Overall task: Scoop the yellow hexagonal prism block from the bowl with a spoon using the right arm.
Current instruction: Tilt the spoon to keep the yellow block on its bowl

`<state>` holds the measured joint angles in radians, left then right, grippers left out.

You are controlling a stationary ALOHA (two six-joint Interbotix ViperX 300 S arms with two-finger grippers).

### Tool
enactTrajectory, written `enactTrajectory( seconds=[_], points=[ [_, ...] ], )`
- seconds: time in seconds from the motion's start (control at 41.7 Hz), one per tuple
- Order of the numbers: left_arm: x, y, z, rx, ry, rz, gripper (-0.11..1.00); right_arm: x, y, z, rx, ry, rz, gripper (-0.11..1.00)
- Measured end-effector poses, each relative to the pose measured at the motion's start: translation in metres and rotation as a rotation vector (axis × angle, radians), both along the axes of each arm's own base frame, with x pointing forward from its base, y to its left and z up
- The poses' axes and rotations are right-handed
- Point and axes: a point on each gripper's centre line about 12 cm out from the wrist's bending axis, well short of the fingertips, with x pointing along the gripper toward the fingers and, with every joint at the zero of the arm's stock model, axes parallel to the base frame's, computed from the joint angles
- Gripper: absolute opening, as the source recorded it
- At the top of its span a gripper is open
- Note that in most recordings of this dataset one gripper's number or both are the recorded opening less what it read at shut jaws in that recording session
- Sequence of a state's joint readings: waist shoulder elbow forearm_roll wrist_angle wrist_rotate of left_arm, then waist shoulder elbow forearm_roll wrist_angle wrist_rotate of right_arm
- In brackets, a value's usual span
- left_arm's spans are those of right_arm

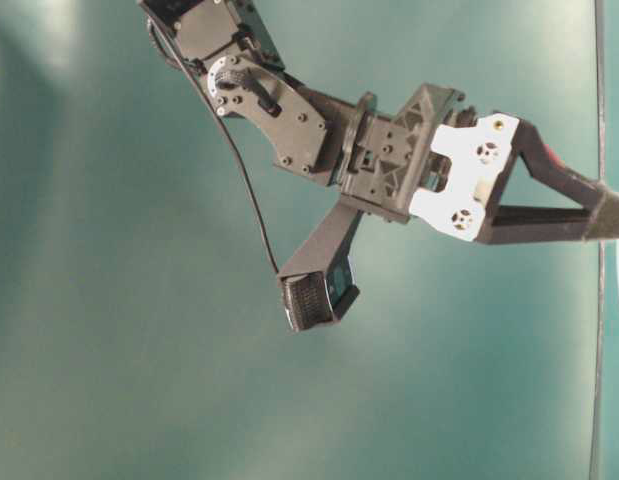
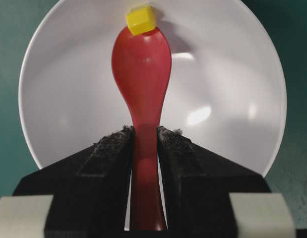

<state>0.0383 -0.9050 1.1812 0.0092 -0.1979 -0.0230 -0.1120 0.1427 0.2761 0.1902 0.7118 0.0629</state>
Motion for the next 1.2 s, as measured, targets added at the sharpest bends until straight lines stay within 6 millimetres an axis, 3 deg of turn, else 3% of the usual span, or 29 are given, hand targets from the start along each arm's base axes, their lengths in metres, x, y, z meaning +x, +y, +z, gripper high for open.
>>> enactTrajectory(
  seconds=[0.744,1.2],
  points=[
    [0.0,0.0,-0.001,0.003,0.002,0.0,0.0,0.006,-0.002,0.012,-0.013,-0.082,-0.013,0.22],
    [0.0,0.0,-0.001,0.003,0.002,-0.002,0.0,-0.003,-0.002,0.019,-0.019,-0.138,-0.029,0.22]
  ],
)
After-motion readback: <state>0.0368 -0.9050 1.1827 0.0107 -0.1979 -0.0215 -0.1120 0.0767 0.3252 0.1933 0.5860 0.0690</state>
